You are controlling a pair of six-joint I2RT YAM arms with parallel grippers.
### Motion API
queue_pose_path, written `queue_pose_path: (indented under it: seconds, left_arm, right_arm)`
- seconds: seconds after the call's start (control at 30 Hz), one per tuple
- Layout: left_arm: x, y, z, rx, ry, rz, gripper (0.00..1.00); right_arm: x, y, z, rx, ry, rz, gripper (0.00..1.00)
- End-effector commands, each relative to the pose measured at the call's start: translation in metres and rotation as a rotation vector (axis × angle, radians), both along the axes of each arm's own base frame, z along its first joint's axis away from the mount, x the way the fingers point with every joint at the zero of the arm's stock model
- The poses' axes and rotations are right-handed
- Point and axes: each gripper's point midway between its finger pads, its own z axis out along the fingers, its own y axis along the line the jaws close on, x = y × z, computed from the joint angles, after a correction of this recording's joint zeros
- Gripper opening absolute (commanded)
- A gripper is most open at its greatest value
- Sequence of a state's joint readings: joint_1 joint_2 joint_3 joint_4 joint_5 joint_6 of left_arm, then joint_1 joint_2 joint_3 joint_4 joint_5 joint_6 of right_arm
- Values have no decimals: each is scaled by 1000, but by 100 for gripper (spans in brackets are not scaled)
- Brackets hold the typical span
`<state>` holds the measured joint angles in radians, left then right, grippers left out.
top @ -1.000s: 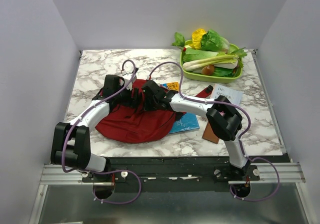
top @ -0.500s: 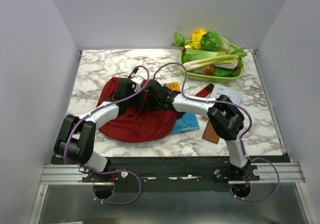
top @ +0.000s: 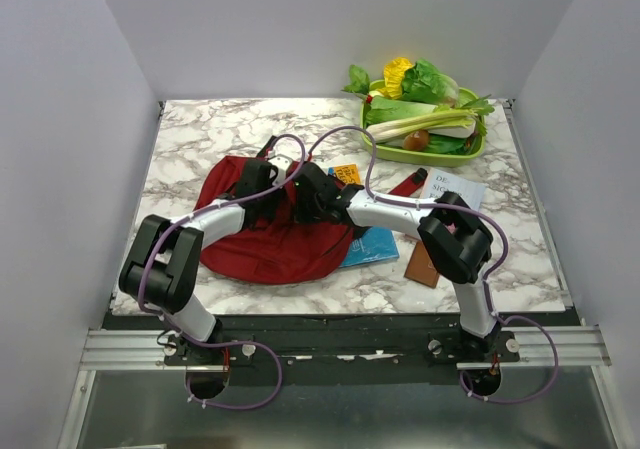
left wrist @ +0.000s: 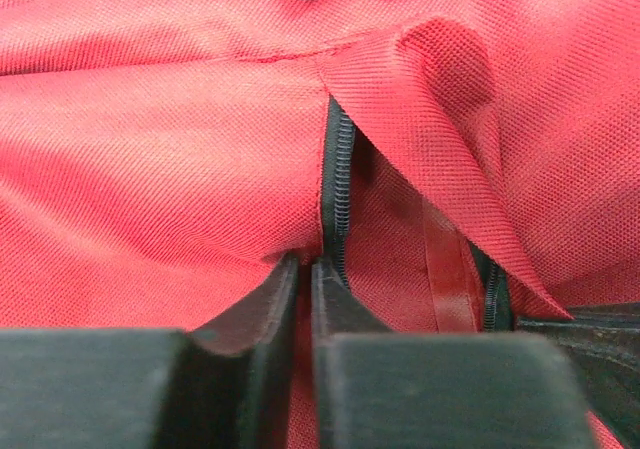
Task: Pack the student bag
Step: Adjust the student bag at the center of the board.
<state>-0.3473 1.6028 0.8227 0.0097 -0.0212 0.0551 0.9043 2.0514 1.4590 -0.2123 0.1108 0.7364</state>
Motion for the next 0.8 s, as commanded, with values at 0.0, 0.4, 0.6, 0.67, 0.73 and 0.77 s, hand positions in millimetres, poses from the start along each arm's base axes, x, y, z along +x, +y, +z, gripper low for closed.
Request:
queue_pose_path:
  seconds: [0.0, 0.4, 0.6, 0.67, 0.73, 0.77]
  left_arm:
    - [-3, 10, 3, 25, 37, 3, 5]
    - [-9, 3, 96, -138, -34, -82, 0]
    - [-20, 3, 93, -166, -7, -111, 0]
    - [-23, 1, 91, -184, 5, -127, 0]
    - [-24, 1, 91, -195, 6, -127, 0]
    - [-25, 0, 91, -205, 12, -135, 0]
  right_arm:
    - [-15, -10, -6, -34, 43, 20, 1]
    - [-11, -8, -6, -38, 27, 23, 1]
    - [-8, -11, 0, -39, 2, 21, 1]
    - [-6, -13, 5, -37, -12, 19, 1]
    - [-5, -15, 11, -27, -27, 21, 4]
    - [-4, -16, 14, -22, -34, 24, 8]
